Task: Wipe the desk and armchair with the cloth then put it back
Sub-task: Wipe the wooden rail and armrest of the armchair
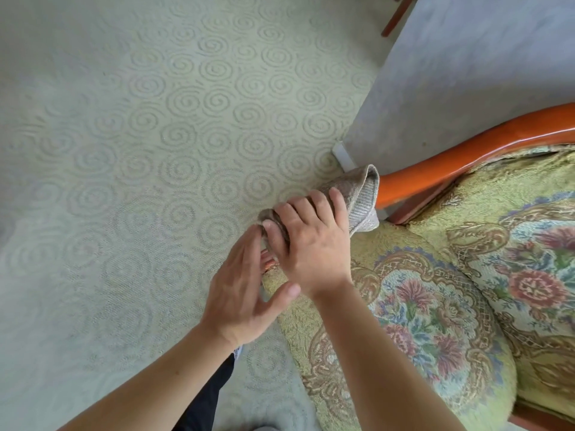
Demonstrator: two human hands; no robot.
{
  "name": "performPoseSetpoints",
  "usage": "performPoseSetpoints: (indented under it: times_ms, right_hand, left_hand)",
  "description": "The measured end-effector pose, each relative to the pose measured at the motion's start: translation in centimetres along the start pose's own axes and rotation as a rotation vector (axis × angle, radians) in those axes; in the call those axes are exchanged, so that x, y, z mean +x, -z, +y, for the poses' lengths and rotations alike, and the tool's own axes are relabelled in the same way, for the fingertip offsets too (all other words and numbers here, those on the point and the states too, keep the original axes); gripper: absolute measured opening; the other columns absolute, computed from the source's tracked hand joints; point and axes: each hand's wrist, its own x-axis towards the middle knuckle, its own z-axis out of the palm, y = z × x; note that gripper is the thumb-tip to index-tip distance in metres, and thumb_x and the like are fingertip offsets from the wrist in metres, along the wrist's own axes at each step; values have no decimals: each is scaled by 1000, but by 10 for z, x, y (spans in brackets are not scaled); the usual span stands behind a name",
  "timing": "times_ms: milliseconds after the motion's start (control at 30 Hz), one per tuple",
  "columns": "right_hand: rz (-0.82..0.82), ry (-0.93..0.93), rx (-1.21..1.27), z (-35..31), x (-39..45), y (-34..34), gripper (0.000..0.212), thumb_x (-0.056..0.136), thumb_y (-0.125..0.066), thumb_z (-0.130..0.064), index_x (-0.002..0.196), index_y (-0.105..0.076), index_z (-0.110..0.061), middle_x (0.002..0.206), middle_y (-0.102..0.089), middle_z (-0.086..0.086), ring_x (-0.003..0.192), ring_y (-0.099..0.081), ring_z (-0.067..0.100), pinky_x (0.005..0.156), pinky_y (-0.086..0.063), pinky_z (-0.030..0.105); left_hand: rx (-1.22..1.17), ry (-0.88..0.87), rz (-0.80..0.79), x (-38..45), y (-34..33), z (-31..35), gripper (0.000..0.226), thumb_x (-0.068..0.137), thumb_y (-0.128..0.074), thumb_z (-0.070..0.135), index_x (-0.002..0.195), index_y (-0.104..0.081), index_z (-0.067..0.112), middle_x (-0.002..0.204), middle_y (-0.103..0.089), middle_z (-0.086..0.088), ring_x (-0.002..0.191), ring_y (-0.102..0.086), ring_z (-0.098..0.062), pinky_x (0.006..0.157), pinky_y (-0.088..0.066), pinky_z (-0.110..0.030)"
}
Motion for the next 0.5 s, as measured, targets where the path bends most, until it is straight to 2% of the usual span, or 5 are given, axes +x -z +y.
performPoseSetpoints:
  times_ms: [133, 200, 267, 367, 500]
  right_hand:
    - [25, 79, 17, 27, 10, 6, 36, 102, -43, -44, 103, -70, -20, 97, -67, -2, 103, -58, 28, 113, -30, 43]
    - [75, 22, 48, 43, 15, 8, 37, 102, -45, -43, 100, -71, -18, 94, -69, 0, 101, -60, 29, 111, -33, 43]
    - [117, -56, 80, 65, 20, 9, 39, 101, -45, -41, 101, -73, -15, 97, -71, 3, 102, -62, 31, 110, -34, 46]
    - [122, -115, 82, 102, 25, 12, 45, 102, -38, -40, 104, -73, -11, 102, -73, 6, 107, -63, 32, 112, -33, 48]
    - [110, -125, 10, 154, 33, 17, 48, 103, -35, -38, 105, -73, -9, 105, -72, 7, 110, -62, 32, 114, -32, 49]
  left_hand:
    - [9, -44, 53, 16, -6, 10, 93, 94, -23, 75, 152, -25, 3, 157, -33, -4, 146, -23, 1, 117, -25, -19]
    - [26, -36, 44, 26, -8, 15, 98, 93, -21, 76, 152, -26, -2, 159, -33, -15, 147, -31, -17, 118, -33, -38]
    - [43, -38, 17, 35, -10, 22, 102, 92, -19, 76, 153, -24, -5, 158, -33, -19, 148, -32, -25, 115, -35, -48]
    - [90, -47, -63, 56, -18, 38, 101, 92, -15, 76, 154, -21, -3, 160, -31, -17, 149, -29, -25, 115, -34, -49]
    - [295, -48, -166, 93, -33, 60, 99, 92, -6, 77, 156, -21, 3, 160, -33, -13, 149, -29, -24, 121, -27, -43]
